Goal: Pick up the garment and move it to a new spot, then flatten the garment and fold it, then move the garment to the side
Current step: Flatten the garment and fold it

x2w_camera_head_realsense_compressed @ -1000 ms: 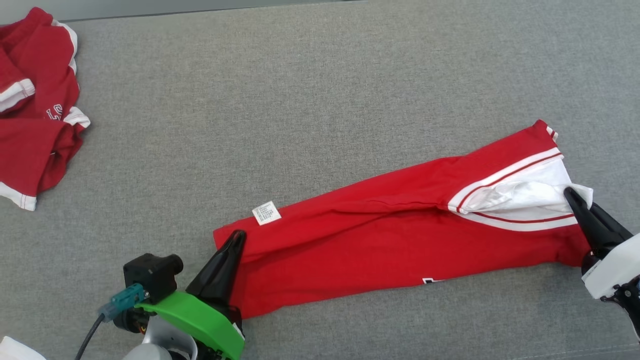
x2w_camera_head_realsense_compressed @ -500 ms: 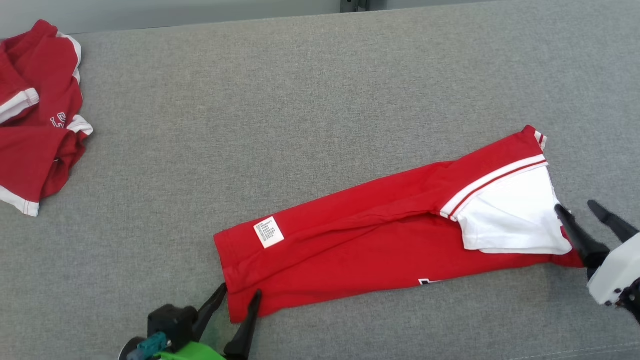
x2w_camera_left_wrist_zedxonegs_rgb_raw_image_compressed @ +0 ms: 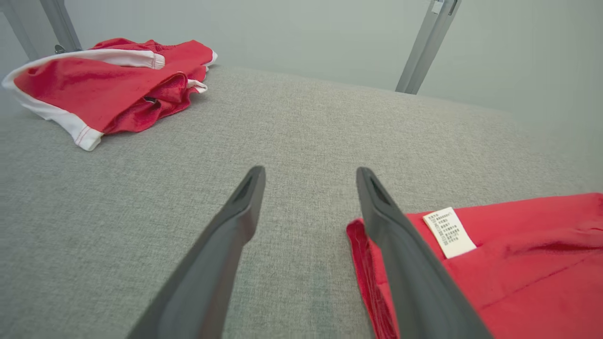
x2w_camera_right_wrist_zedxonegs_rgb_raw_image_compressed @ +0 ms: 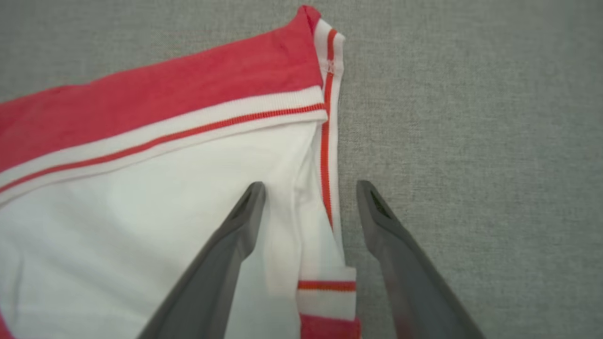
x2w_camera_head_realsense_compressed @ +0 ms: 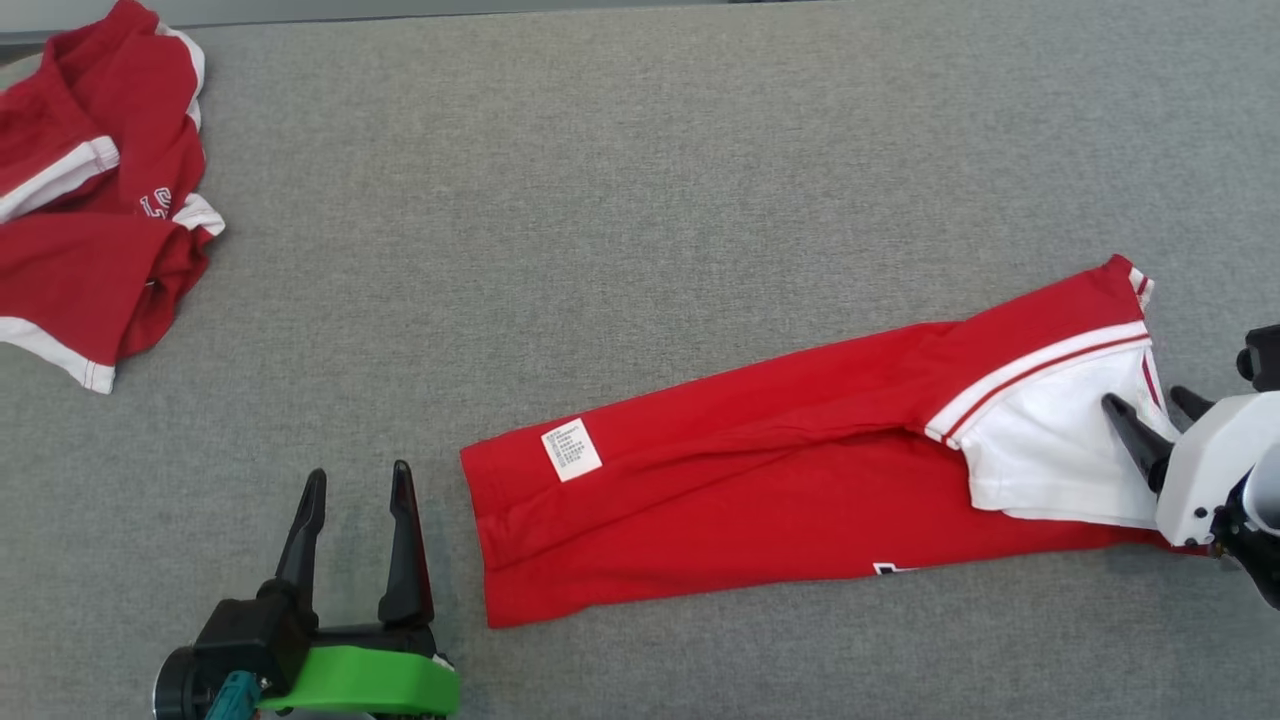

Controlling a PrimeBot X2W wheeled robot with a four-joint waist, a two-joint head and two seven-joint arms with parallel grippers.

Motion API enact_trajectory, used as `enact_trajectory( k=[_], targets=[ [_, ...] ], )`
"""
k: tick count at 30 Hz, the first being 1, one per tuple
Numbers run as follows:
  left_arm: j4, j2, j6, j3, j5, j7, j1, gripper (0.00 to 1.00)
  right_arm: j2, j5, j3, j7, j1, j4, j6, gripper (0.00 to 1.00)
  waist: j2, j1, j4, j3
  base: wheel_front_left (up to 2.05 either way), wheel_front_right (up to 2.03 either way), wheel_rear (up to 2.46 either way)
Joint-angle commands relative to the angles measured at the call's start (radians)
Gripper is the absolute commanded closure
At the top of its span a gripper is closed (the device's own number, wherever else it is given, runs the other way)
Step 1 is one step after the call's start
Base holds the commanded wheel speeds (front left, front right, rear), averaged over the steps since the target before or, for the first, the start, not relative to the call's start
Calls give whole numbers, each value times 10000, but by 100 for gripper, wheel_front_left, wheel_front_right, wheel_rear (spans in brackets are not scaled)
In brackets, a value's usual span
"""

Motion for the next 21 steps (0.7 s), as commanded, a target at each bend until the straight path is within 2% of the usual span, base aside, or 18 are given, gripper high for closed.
enact_trajectory(
  k=[1, 3, 5, 6, 7, 9, 15, 21],
  targets=[
    [27, -161, -192, 243, 357, -27, 127, 0, 75, 37, 138, 141, -161, 343, -8, 0, 0, 0, 238, 111, 0, 0, 0],
    [119, -525, -525, 553, 725, -26, 277, 0, 71, -55, 415, 269, -281, 949, -8, 0, 0, 0, 367, 84, 0, 0, 0],
    [187, -760, -842, 858, 924, -26, 348, 0, 309, 357, 743, 367, -284, 1362, -11, 0, 0, 0, 470, 12, 0, 0, 0],
    [230, -840, -994, 988, 1034, -27, 370, 0, 428, 676, 937, 401, -299, 1447, 17, 42, 0, 0, 496, -20, 0, 0, 0],
    [267, -916, -1113, 1117, 1126, -27, 403, 0, 514, 1035, 1067, 350, -315, 1467, 49, 100, 0, 0, 515, -52, 0, 0, 0],
    [313, -1027, -1313, 1348, 1216, -27, 468, 0, 384, 1556, 1094, 19, -364, 1476, 47, 100, 0, 0, 524, -142, 0, 0, 0],
    [538, -1133, -1781, 1871, 1358, -28, 555, 0, -950, 2670, 141, -319, -391, 2291, -26, 100, 0, 0, 505, -441, 0, 0, 0],
    [683, -1128, -1828, 1895, 1042, -28, 653, 0, -2235, 3305, -1135, -105, -159, 2663, -12, 100, 0, 0, 627, -833, 0, 0, 0]
  ],
)
